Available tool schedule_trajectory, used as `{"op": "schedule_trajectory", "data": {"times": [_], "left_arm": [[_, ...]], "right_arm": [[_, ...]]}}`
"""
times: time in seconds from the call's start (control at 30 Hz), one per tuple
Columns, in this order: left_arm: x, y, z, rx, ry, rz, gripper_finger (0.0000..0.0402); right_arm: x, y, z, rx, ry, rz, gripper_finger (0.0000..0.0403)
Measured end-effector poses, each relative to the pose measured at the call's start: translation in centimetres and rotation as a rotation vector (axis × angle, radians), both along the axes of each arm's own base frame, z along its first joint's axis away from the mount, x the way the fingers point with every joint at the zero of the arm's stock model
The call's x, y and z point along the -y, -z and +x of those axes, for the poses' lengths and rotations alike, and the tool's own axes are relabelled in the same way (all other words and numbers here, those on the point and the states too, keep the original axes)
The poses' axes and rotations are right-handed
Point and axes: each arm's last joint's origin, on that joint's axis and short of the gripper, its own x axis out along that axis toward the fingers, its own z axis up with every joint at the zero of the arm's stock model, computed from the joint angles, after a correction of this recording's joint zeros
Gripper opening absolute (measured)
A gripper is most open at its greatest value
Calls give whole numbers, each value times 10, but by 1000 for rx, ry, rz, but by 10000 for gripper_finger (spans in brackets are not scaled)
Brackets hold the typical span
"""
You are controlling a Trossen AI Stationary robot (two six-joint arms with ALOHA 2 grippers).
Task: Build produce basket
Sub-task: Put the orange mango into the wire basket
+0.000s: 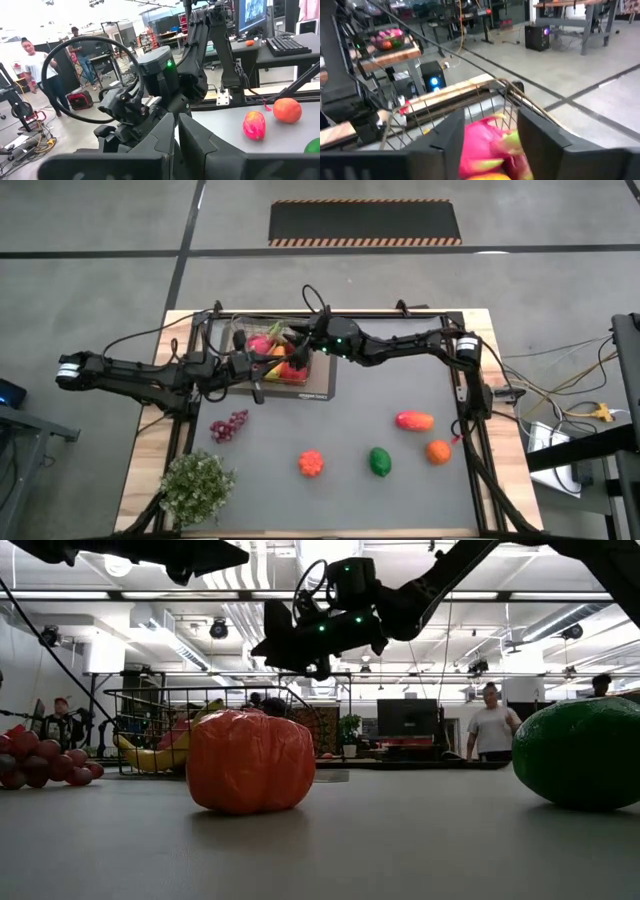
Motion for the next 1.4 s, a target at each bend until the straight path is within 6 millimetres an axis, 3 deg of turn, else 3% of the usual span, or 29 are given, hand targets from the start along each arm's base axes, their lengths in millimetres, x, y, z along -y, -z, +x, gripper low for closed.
{"op": "schedule_trajectory", "data": {"times": [0.23, 0.5, 0.73, 0.97, 1.17, 1.4], "left_arm": [[0, 2, 1, -4, 1, -8, 8], [0, 10, 9, -39, 2, -32, 8], [1, 18, 18, -78, 2, -31, 8], [1, 19, 22, -61, 2, -31, 8], [1, 19, 23, -58, 2, -31, 8], [1, 17, 23, -42, 2, -31, 8]], "right_arm": [[-4, -22, -14, -108, -13, -16, 229], [-32, -53, -65, -420, -126, -33, 243], [-71, -47, -118, -443, -210, -78, 226], [-95, -33, -162, -432, -226, 51, 230], [-108, -26, -191, -484, -191, 260, 266], [-135, -30, -209, -716, -271, 468, 317]]}}
